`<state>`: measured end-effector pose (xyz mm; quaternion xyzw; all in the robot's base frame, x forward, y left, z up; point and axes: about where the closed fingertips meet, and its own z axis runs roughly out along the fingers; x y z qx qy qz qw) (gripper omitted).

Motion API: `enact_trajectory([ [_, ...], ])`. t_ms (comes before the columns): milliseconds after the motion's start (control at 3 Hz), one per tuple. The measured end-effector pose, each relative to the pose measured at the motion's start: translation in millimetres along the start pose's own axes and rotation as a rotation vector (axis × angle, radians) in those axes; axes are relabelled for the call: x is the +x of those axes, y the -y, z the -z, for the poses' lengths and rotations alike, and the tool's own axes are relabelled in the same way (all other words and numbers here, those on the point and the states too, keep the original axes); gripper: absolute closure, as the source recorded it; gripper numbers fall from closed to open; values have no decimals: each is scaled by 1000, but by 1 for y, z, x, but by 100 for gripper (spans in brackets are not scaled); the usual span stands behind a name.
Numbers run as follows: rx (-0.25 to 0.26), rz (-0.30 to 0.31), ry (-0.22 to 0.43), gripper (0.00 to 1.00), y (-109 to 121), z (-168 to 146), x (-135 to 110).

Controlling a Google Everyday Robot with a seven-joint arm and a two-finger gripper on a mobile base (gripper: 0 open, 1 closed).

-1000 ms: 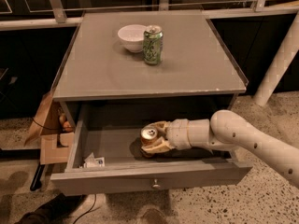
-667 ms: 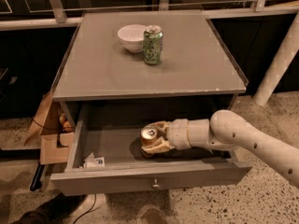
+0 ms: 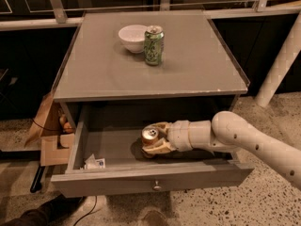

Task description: Place orange can into top drawer

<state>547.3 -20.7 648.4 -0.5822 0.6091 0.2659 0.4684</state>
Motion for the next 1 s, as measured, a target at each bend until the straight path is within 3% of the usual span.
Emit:
enact_trajectory([
  [333, 0, 0, 0, 11, 0, 0, 0],
  [667, 0, 0, 0, 0, 0, 0, 0],
  [1000, 0, 0, 0, 0, 0, 0, 0],
])
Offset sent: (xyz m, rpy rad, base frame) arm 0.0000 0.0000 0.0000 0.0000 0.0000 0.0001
